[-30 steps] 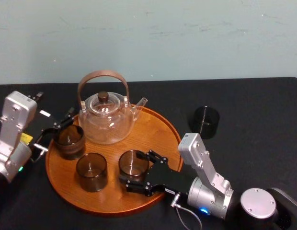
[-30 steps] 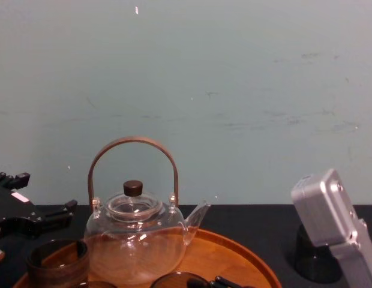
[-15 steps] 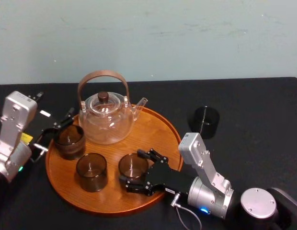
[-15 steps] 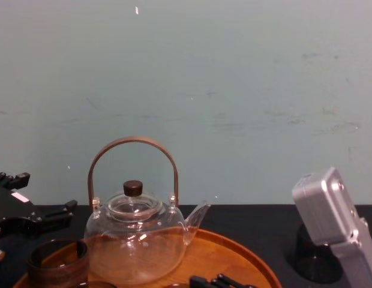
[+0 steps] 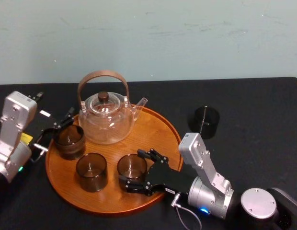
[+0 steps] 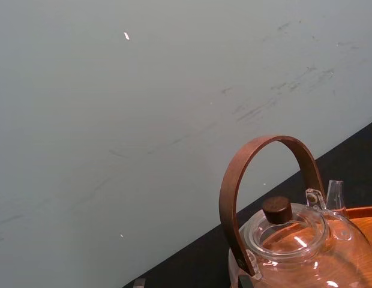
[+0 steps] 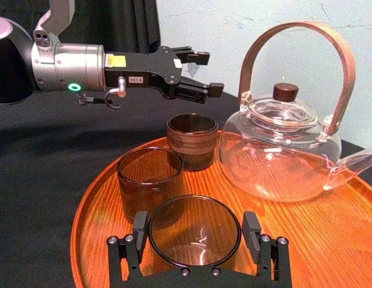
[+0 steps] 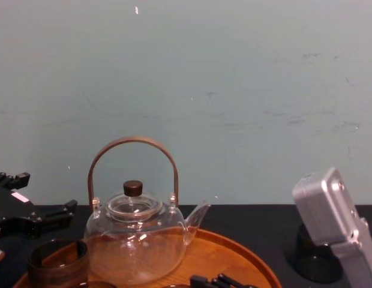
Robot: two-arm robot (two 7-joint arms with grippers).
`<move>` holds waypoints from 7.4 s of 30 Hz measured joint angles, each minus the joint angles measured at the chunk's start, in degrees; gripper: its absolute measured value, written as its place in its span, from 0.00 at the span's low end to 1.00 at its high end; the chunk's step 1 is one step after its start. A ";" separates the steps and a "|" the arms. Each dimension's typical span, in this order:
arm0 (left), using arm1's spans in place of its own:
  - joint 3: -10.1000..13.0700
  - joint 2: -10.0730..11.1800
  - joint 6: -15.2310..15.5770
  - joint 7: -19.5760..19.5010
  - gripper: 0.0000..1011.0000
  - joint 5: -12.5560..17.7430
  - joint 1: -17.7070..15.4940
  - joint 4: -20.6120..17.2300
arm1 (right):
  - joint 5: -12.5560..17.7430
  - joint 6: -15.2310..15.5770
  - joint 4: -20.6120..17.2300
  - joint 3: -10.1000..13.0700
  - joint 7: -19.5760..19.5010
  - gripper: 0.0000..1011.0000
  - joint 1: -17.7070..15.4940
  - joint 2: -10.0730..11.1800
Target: Pick up the glass from the table and place it on the tray.
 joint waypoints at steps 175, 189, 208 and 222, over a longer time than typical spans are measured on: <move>0.00 0.00 0.00 0.00 0.99 0.00 0.00 0.00 | 0.88 -3.65 18.23 16.32 -3.48 0.99 8.11 0.33; 0.00 0.00 0.00 0.00 0.99 0.00 0.00 0.00 | 1.06 -4.20 20.19 16.05 -2.60 0.99 9.08 0.36; 0.00 0.00 0.00 0.00 0.99 0.00 0.00 0.00 | 1.38 -5.12 25.37 14.58 -0.59 0.99 12.09 -0.89; 0.00 0.00 0.00 0.00 0.99 0.00 0.00 0.00 | 1.01 -5.34 26.76 14.26 -0.82 0.99 13.13 -1.26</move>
